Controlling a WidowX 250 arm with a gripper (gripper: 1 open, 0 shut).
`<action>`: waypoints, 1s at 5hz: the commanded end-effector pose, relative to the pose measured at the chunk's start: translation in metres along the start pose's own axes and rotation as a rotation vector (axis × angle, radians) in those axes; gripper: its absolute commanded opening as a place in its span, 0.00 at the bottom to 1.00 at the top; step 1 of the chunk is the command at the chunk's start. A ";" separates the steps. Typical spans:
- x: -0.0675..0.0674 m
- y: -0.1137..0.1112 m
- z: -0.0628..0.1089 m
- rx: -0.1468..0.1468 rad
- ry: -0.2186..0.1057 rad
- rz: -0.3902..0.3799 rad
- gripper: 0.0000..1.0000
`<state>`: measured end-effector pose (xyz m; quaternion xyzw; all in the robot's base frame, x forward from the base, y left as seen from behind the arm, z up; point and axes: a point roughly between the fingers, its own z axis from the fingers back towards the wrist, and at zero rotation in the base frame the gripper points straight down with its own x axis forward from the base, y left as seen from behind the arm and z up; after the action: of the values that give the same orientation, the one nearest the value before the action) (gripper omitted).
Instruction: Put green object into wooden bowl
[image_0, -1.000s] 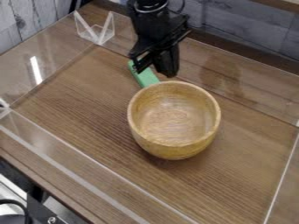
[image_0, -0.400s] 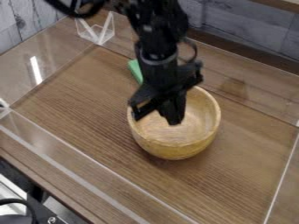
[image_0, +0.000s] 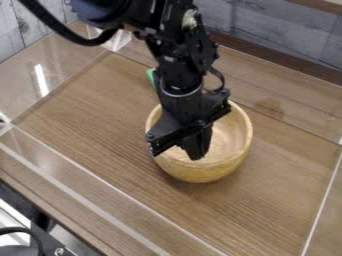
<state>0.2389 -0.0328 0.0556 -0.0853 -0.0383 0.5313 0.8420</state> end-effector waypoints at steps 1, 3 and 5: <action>0.010 -0.014 0.014 -0.029 -0.015 0.017 1.00; 0.005 -0.016 0.019 -0.025 -0.025 0.096 1.00; 0.008 -0.027 0.023 -0.024 -0.022 0.111 1.00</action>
<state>0.2532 -0.0334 0.0716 -0.0786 -0.0305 0.5797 0.8104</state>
